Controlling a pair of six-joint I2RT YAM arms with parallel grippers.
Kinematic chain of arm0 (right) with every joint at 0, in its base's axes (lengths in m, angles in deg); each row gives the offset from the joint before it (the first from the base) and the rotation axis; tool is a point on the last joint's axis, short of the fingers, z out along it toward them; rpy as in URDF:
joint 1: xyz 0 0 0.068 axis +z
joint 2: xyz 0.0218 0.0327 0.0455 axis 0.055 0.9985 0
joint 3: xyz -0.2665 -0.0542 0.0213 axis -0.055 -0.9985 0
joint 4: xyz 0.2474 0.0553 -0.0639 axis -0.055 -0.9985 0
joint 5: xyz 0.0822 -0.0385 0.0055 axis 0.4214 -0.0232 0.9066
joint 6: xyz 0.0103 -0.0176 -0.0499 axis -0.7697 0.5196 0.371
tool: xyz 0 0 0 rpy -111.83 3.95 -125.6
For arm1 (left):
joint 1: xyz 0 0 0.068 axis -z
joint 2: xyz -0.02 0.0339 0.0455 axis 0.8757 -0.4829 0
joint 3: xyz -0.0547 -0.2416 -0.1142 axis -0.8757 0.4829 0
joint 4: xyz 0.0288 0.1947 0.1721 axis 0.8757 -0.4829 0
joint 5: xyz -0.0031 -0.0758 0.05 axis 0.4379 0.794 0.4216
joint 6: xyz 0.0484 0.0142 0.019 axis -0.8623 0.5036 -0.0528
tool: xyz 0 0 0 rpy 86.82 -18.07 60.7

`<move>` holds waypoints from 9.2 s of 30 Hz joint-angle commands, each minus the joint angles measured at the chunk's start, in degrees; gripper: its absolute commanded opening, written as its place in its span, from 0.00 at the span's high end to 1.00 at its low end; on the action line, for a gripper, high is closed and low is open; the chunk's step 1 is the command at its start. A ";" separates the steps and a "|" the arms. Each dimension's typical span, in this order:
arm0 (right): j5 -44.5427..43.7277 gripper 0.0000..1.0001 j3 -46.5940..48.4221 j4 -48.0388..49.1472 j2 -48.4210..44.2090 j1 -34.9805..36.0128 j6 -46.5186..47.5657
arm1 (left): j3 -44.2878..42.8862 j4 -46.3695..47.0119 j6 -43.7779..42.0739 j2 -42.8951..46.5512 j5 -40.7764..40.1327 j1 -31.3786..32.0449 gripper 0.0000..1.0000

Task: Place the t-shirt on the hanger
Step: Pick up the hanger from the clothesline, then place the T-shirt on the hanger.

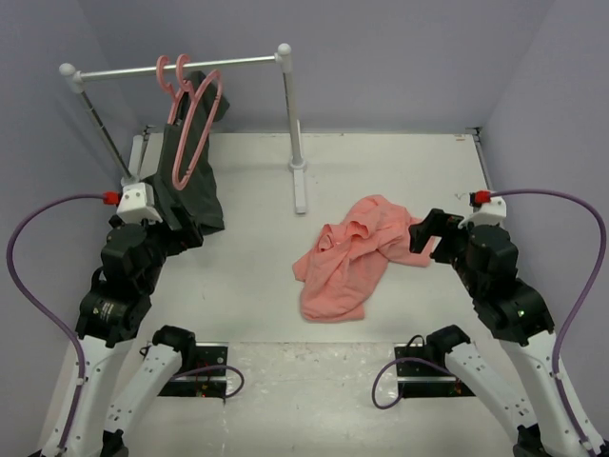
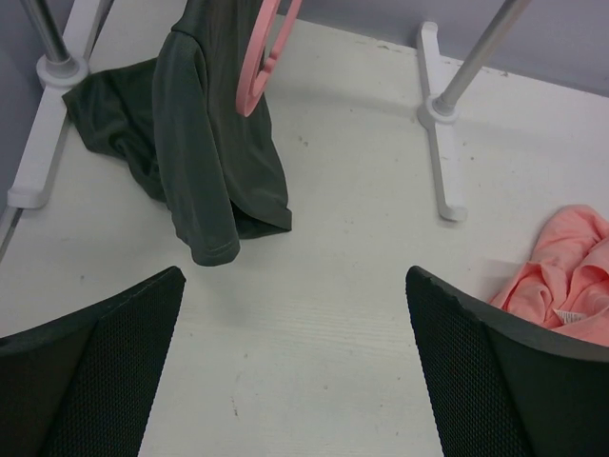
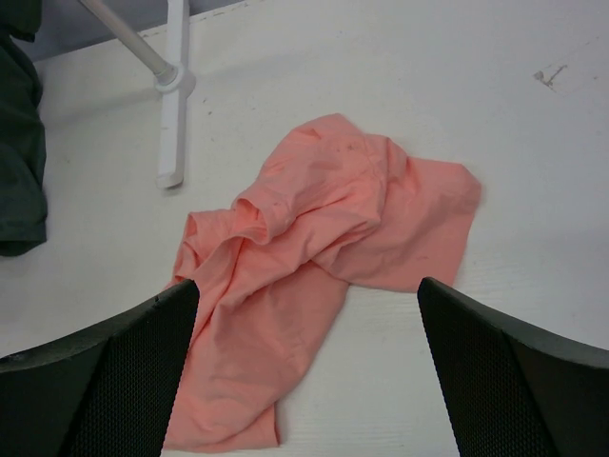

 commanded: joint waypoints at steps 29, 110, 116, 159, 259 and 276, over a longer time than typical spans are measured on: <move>6.89 0.01 1.33 4.89 1.18 0.28 1.78 | -59.29 -10.12 -14.26 -57.25 1.70 -4.90 0.26; -1.33 0.73 1.02 25.34 56.03 2.66 -7.83 | 13.07 19.03 1.42 -16.93 49.98 6.61 1.00; -3.67 1.00 1.54 25.17 53.20 2.36 -6.25 | 14.15 19.12 2.82 -17.46 47.15 10.99 1.00; 30.24 1.00 32.83 2.19 48.24 10.87 12.60 | 19.13 58.75 -1.20 -28.39 40.50 31.40 1.00; 49.37 1.00 9.60 15.82 22.03 0.70 58.55 | 27.38 85.06 30.13 -40.16 21.46 25.80 0.13; 45.32 1.00 8.62 21.68 23.17 1.86 55.32 | 22.04 94.27 40.48 -63.63 25.07 30.17 0.57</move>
